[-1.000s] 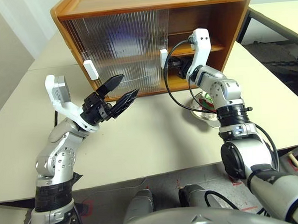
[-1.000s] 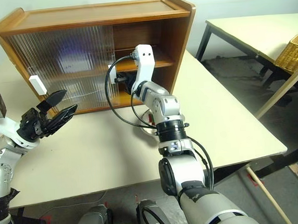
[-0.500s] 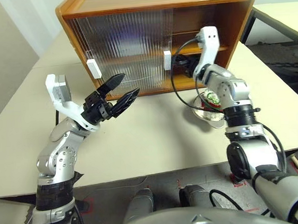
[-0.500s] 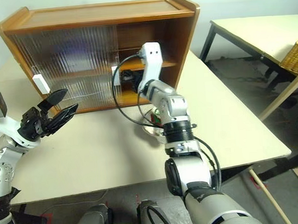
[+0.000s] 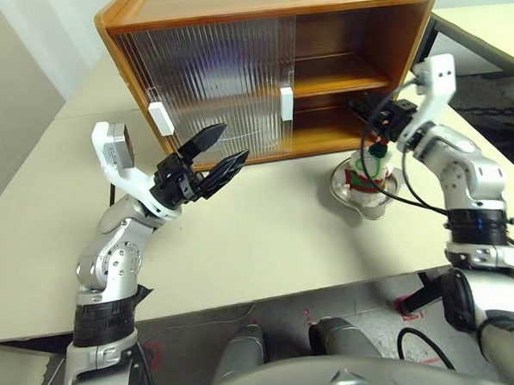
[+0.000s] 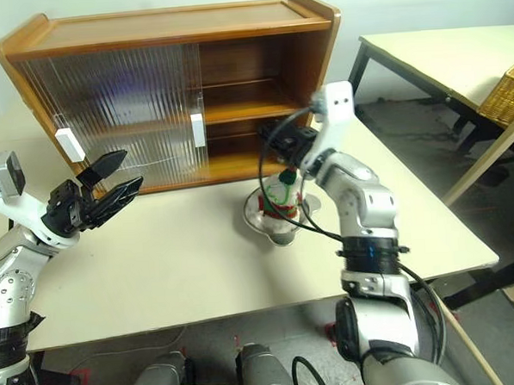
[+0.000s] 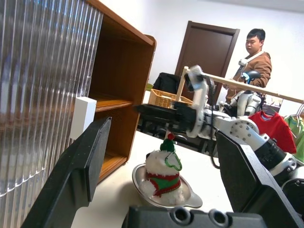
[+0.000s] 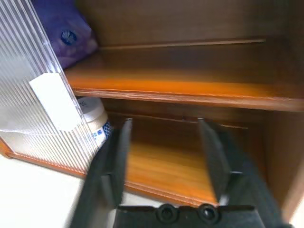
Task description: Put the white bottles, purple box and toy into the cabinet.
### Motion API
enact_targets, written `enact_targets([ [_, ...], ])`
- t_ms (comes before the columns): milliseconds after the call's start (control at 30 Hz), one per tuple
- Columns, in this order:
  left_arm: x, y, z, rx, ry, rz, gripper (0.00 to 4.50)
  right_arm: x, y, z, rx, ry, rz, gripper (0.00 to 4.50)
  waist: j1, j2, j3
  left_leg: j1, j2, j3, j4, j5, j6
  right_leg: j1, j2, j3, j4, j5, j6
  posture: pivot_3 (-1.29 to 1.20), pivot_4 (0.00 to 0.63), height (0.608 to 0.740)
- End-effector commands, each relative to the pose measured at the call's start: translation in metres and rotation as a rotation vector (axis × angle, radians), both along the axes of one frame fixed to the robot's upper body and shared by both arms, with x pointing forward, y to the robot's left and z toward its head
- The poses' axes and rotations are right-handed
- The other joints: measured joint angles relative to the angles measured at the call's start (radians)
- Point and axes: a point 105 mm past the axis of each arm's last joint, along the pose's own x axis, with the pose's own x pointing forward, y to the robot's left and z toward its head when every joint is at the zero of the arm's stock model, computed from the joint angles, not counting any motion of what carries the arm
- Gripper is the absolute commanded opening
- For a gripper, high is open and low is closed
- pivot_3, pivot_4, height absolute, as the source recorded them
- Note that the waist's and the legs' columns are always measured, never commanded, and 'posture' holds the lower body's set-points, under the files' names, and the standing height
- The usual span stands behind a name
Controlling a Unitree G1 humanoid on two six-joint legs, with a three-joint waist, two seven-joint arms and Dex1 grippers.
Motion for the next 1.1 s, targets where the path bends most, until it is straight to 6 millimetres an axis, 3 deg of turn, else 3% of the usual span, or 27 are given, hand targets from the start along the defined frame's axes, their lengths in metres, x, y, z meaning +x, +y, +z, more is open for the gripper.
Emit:
enact_targets([
  [33,0.001,0.001,-0.003,0.015,0.008,0.002,4.50,-0.017,-0.017,0.003,0.023,-0.026,0.037,4.33,0.001,0.000,0.000,0.000,0.000,0.000,0.000,0.000,0.000,0.001,0.000,0.000,0.000,0.000,0.001,-0.08,0.033,0.740],
  [200,0.000,0.003,-0.004,0.017,0.013,0.005,4.50,-0.046,-0.034,-0.016,-0.010,0.030,0.091,4.48,-0.001,-0.001,0.001,0.004,0.000,0.000,0.002,0.000,0.000,0.007,0.000,0.000,-0.002,0.000,0.003,-0.08,0.041,0.740],
  [333,0.000,0.003,-0.004,0.020,0.013,0.004,4.50,-0.064,-0.039,-0.030,-0.012,0.083,0.125,4.48,-0.004,-0.001,0.001,0.008,-0.001,0.000,0.002,-0.009,-0.015,0.011,0.000,0.001,-0.003,-0.001,0.003,-0.08,0.046,0.740],
  [567,0.000,0.005,-0.003,0.024,0.011,0.008,4.50,-0.086,-0.044,-0.062,-0.051,0.202,0.142,4.48,-0.006,-0.002,0.002,0.009,-0.001,-0.001,0.002,-0.010,-0.017,0.012,0.000,0.001,-0.003,-0.002,0.004,-0.08,0.052,0.740],
  [767,-0.001,0.006,-0.002,0.026,0.009,0.013,4.50,-0.087,-0.042,-0.080,-0.062,0.248,0.143,4.48,-0.008,-0.002,0.002,0.008,-0.001,-0.001,0.001,-0.011,-0.019,0.012,0.000,0.002,-0.004,-0.004,0.005,-0.07,0.052,0.740],
  [1100,-0.004,0.009,-0.002,0.033,0.010,0.031,4.50,-0.069,-0.037,-0.102,-0.108,0.275,0.123,4.48,-0.001,-0.002,0.002,0.008,-0.001,-0.001,-0.003,-0.011,-0.019,0.010,0.000,0.001,-0.004,-0.010,0.005,-0.05,0.052,0.740],
])
